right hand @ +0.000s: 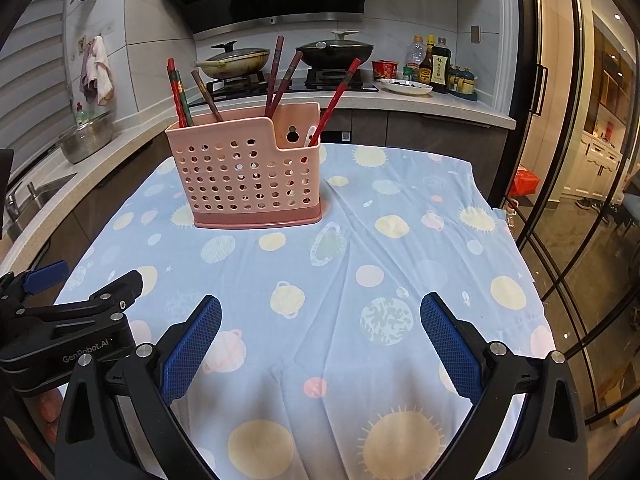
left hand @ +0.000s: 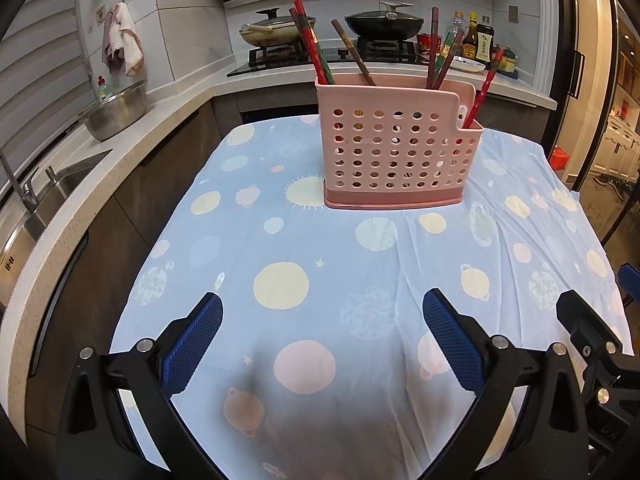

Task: Organize utensils

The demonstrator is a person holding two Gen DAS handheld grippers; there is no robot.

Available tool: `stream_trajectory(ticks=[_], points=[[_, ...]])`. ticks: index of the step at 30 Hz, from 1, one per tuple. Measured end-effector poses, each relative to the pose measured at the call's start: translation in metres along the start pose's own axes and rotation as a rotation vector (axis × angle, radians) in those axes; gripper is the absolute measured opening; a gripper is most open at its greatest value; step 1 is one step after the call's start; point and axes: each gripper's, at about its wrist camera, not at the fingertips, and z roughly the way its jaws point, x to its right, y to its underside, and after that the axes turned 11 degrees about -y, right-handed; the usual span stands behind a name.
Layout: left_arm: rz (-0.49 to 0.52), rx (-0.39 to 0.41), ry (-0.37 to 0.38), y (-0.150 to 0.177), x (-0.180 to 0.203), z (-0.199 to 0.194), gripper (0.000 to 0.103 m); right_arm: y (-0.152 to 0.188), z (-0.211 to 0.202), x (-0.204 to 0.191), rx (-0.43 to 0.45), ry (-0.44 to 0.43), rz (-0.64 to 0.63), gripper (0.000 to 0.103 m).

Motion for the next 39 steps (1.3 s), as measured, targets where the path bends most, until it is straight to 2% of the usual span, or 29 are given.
stream_trajectory(ticks=[39], points=[[0.0, -0.016, 0.006, 0.0037, -0.0029, 0.0046, 0.096, 0.003, 0.0076, -0.0015, -0.017, 0.0, 0.004, 0.096]])
